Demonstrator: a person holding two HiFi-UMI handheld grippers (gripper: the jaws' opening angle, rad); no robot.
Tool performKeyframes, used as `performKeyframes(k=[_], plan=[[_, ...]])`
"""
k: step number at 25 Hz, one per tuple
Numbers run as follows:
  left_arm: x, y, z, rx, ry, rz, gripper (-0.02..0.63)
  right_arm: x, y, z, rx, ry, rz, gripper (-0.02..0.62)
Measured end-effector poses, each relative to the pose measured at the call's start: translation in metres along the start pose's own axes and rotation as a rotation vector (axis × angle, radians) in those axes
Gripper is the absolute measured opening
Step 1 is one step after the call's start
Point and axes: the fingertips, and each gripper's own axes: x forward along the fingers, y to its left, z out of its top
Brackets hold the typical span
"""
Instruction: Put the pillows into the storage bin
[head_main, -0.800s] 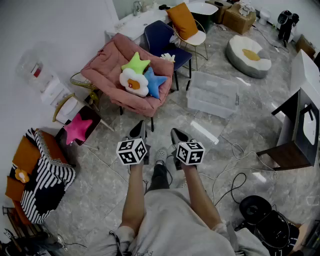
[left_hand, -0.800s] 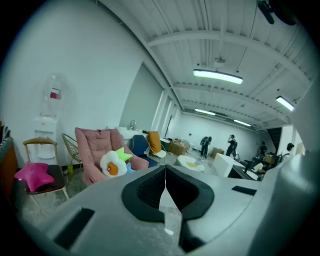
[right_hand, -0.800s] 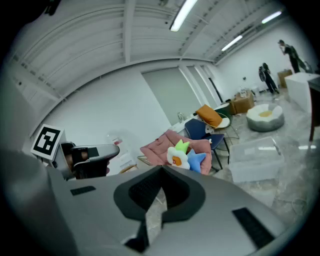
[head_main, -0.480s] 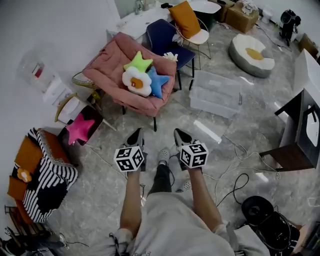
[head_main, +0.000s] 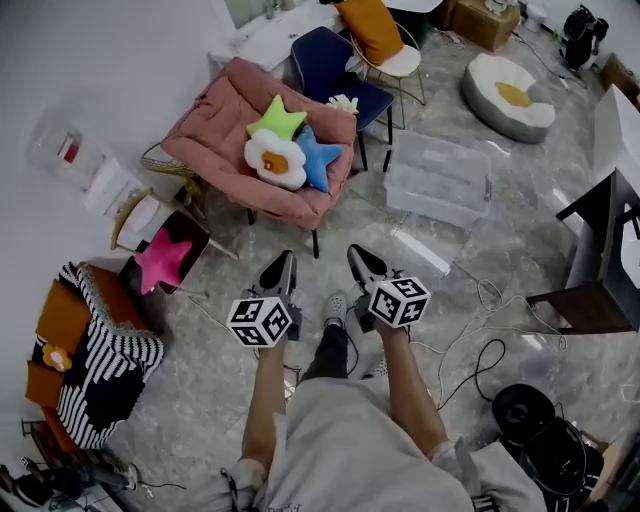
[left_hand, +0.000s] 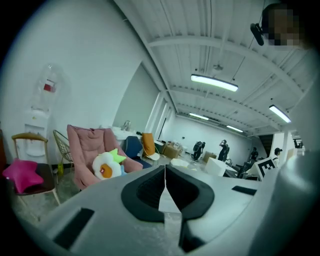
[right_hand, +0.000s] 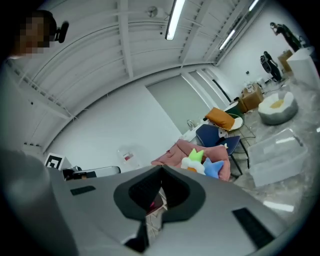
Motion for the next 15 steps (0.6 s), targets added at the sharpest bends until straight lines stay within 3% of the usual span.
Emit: performKeyframes(k=[3,5,7,10,15], plan=[[0.017,0.014,0.010,0.009,0.007,-0.011,0.011,0.020,-0.004,0.002,-0.009,0.012,0.003,-0.002],[0.029,0.023,0.016,-0.022,-0.006,-0.027,0.011,0.033,-0.002,0.002,0.028,0.015,0.060,0.002],[0.043,0.029,0.022,-0.046,-0.014,-0.046,0.011,0.046,-0.002,0.006,0.065,0.025,0.130,0.071],[0.066,0.043,0.028,-0.030,-0.004,-0.073,0.015,0.073,-0.008,0.012,0.036,0.053,0.165,0.134],[0.102,0.091,0.055,-0.026,-0.003,-0.100,0.111,0.126,-0.017,0.027,0.081,0.052,0.195,0.172]])
